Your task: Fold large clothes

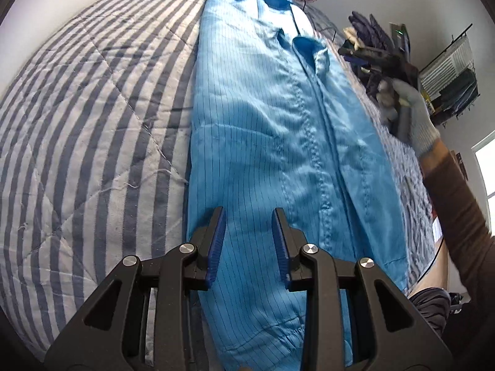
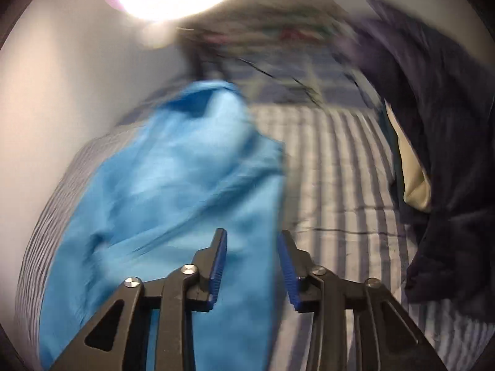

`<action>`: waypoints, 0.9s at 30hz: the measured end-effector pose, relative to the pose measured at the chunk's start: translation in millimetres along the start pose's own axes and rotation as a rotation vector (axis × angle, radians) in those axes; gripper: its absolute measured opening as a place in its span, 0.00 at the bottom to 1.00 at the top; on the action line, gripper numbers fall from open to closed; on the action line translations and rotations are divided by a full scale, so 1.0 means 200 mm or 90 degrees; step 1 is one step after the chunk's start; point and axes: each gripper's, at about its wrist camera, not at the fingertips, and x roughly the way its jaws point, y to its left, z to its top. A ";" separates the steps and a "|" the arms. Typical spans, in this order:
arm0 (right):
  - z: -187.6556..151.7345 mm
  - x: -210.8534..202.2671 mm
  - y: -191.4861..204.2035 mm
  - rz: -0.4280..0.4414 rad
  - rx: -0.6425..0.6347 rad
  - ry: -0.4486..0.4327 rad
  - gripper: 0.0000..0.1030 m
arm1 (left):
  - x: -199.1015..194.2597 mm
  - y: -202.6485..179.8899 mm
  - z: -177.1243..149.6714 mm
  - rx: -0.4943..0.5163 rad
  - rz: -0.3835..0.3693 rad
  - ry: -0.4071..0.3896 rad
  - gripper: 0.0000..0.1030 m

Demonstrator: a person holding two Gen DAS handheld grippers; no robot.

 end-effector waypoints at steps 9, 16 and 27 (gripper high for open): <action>-0.07 0.19 0.36 0.066 -0.077 0.086 0.18 | -0.07 0.02 -0.04 -0.009 -0.011 0.000 0.28; -0.10 0.20 0.32 0.047 -0.030 0.108 0.19 | -0.14 0.07 -0.05 -0.041 -0.034 -0.012 0.43; -0.46 -0.66 0.26 0.051 -0.003 0.024 0.53 | -0.09 0.29 -0.10 -0.205 -0.161 0.048 0.44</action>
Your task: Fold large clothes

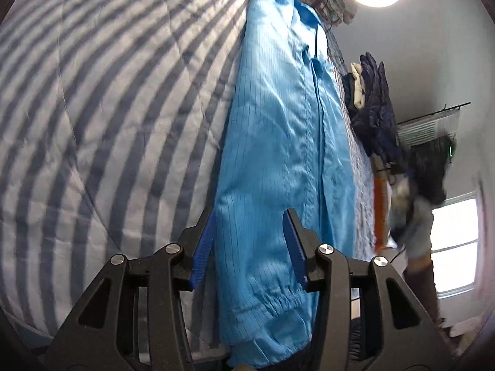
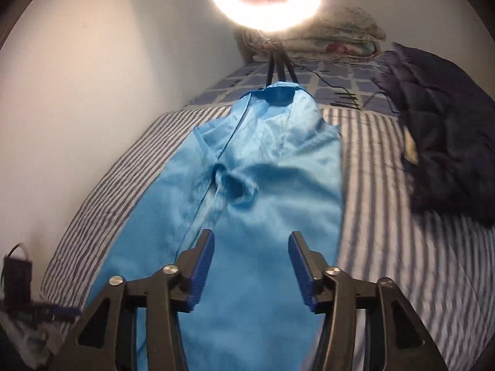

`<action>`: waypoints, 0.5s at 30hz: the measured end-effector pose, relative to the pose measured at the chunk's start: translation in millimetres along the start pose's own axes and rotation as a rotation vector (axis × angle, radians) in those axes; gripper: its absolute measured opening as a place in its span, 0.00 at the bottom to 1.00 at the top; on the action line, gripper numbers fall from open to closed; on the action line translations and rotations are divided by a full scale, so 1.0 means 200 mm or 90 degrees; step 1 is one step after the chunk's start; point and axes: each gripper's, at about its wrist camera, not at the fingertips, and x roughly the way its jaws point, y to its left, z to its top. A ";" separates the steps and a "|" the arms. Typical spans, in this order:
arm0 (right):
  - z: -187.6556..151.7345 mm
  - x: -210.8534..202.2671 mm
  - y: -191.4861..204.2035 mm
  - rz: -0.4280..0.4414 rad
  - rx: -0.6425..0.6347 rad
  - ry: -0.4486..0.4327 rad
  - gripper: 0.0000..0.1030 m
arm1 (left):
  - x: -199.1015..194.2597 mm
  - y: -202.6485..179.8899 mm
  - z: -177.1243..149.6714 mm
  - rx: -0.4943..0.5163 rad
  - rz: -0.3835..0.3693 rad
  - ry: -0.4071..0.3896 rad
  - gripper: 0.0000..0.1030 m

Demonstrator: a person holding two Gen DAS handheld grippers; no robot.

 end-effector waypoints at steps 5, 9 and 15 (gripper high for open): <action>-0.43 -0.19 -0.03 0.032 0.056 0.057 0.53 | -0.01 0.01 -0.09 0.011 0.026 0.004 0.44; -0.74 -0.22 -0.03 0.035 0.105 0.116 0.53 | 0.00 0.06 -0.12 -0.009 0.012 0.019 0.44; -1.02 -0.23 0.00 0.084 0.176 0.148 0.54 | -0.05 0.14 -0.21 -0.070 -0.036 0.011 0.44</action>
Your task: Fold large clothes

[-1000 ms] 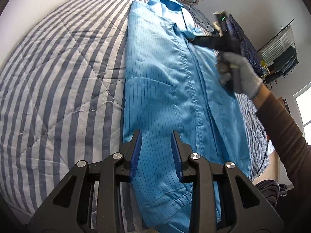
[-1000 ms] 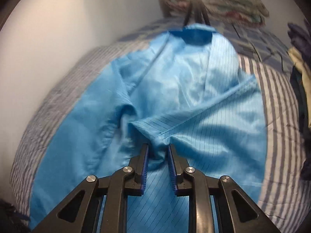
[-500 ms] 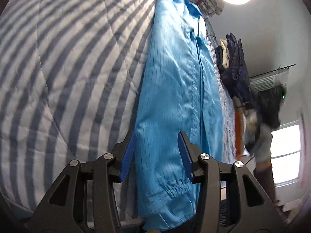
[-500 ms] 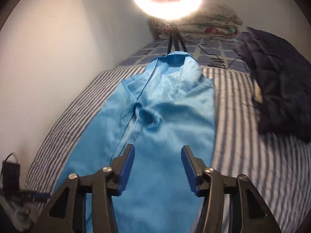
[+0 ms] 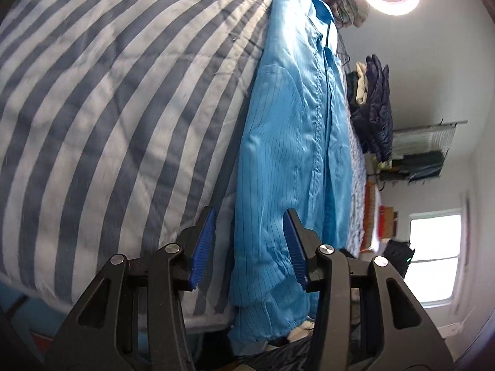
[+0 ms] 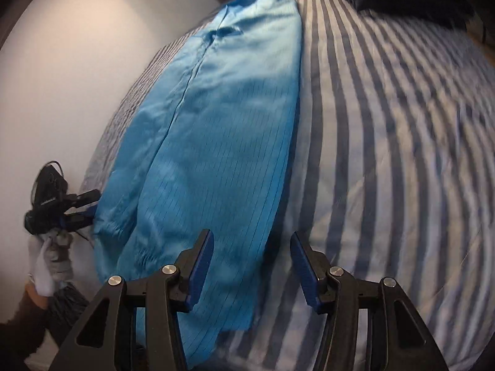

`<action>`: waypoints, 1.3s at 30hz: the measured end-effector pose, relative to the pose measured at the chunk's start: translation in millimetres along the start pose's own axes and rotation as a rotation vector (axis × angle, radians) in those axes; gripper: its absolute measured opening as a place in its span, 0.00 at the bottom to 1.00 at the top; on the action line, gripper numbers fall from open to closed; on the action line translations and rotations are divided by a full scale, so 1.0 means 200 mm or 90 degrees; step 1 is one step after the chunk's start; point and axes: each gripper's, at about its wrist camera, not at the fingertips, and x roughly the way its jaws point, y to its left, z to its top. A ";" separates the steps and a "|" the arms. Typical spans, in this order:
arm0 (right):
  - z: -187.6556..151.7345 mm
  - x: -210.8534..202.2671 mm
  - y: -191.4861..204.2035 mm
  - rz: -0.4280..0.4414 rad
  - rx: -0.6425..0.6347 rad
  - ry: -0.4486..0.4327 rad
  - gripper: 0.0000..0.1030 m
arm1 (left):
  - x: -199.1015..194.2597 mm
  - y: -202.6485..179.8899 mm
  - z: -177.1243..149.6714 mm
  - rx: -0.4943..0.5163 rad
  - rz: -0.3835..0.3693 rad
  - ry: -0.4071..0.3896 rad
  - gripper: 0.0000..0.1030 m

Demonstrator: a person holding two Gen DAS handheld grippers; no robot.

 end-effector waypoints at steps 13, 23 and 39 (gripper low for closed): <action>-0.04 -0.04 0.00 0.025 0.012 -0.010 0.01 | 0.01 -0.08 -0.14 0.089 0.070 -0.021 0.12; -0.12 -0.01 -0.12 0.183 0.090 0.011 0.33 | 0.06 -0.02 -0.12 0.012 -0.027 0.013 0.34; -0.13 0.08 -0.04 0.221 0.111 0.022 0.04 | 0.04 -0.14 -0.19 0.065 0.002 0.006 0.02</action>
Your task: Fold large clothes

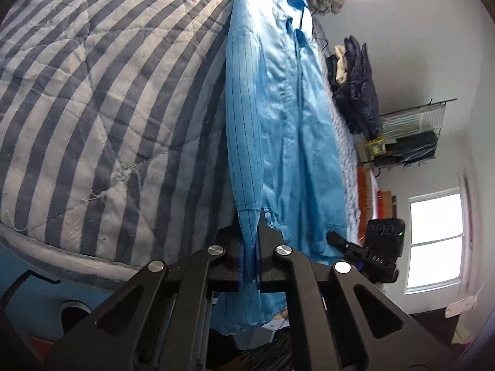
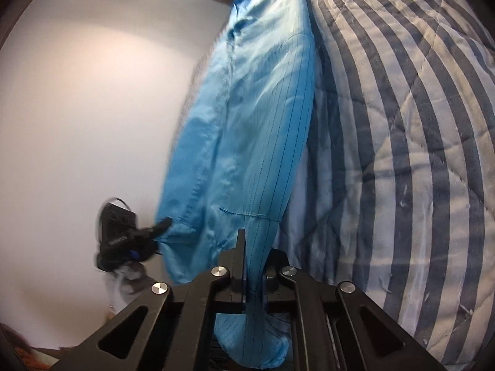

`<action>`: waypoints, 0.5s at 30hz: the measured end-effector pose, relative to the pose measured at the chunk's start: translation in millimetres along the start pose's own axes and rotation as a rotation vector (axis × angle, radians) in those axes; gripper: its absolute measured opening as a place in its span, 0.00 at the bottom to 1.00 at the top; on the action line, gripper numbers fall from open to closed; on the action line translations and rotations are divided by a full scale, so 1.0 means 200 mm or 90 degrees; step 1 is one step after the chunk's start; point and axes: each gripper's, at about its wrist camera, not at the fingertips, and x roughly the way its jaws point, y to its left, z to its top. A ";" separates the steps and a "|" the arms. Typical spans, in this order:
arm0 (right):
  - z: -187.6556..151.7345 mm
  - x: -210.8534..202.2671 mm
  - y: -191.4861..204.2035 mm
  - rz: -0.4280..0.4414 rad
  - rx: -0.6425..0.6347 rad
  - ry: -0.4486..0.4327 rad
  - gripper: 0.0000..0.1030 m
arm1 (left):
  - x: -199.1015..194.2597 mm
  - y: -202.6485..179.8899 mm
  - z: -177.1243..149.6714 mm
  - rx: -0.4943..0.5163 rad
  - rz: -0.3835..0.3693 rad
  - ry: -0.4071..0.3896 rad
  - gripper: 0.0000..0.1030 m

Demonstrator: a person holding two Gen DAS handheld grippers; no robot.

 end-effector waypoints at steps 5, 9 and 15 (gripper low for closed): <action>0.02 0.01 0.03 0.016 0.007 -0.011 0.03 | -0.03 0.00 0.02 -0.014 -0.036 -0.006 0.02; 0.07 -0.02 0.11 0.044 -0.002 -0.032 0.03 | -0.08 -0.07 0.07 -0.018 -0.068 -0.025 0.02; 0.20 -0.07 0.20 0.076 -0.010 -0.071 0.02 | -0.13 -0.21 0.21 -0.009 -0.107 -0.058 0.02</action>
